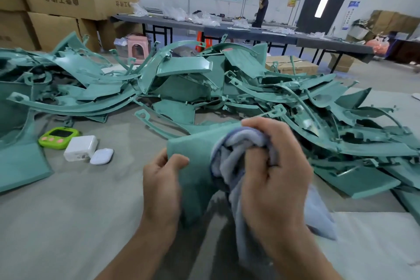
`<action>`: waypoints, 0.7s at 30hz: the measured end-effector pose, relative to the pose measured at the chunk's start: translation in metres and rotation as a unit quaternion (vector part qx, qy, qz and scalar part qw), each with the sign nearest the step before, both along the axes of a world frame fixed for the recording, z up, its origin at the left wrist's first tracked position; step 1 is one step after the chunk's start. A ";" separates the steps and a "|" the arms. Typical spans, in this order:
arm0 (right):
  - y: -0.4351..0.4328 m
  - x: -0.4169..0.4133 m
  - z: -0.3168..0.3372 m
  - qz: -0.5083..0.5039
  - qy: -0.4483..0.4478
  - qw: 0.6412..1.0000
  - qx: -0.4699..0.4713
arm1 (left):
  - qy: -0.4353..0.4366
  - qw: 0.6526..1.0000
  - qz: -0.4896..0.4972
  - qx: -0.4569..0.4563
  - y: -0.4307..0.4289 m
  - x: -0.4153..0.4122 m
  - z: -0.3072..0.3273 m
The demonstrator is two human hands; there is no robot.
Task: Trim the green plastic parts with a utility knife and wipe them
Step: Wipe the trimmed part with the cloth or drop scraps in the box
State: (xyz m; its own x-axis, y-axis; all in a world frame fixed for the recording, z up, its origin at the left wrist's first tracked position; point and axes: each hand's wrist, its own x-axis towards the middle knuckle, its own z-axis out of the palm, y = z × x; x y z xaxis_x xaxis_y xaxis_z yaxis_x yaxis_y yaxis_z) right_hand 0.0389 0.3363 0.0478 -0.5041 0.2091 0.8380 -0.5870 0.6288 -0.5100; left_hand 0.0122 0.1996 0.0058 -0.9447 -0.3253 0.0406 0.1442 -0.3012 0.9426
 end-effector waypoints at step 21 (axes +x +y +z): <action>-0.033 0.010 -0.024 0.192 -0.227 0.924 0.240 | -0.095 0.971 0.059 0.213 -0.023 -0.009 0.006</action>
